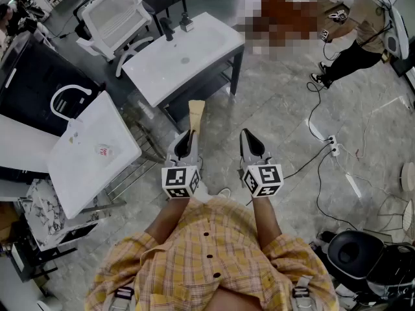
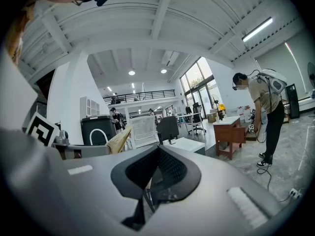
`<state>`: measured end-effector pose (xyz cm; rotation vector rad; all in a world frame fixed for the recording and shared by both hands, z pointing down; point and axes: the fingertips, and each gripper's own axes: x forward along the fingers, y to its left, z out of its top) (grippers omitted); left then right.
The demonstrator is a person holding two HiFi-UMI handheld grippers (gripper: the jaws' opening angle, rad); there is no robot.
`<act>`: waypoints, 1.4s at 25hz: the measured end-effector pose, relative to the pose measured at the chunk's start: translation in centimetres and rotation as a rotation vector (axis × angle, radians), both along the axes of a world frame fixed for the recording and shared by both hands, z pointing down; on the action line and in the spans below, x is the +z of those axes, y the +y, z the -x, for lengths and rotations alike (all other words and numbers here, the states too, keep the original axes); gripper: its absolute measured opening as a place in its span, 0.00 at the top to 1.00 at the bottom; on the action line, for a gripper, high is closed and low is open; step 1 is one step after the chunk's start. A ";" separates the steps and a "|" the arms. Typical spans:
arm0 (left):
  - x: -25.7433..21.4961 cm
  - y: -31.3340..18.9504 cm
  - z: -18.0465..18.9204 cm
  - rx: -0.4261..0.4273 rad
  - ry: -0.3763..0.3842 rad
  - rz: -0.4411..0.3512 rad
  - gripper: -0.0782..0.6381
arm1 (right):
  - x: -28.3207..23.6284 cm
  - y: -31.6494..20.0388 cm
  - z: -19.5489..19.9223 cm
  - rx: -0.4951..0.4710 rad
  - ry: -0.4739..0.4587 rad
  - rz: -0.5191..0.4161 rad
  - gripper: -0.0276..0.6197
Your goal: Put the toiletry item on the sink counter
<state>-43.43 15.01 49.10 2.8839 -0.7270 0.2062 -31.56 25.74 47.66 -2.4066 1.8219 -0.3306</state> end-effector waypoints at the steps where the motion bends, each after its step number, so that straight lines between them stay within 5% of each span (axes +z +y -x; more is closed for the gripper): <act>1: 0.1 0.3 -0.1 0.000 -0.001 0.001 0.85 | 0.1 0.2 0.0 -0.008 -0.010 -0.005 0.96; 19: 2.8 3.9 -3.5 0.077 -0.005 0.067 0.85 | 1.7 3.4 -2.1 0.024 -0.013 -0.001 0.95; 35: 3.5 -1.3 -15.6 0.091 0.026 0.097 0.85 | 2.2 -2.1 -13.5 0.024 -0.001 0.041 0.95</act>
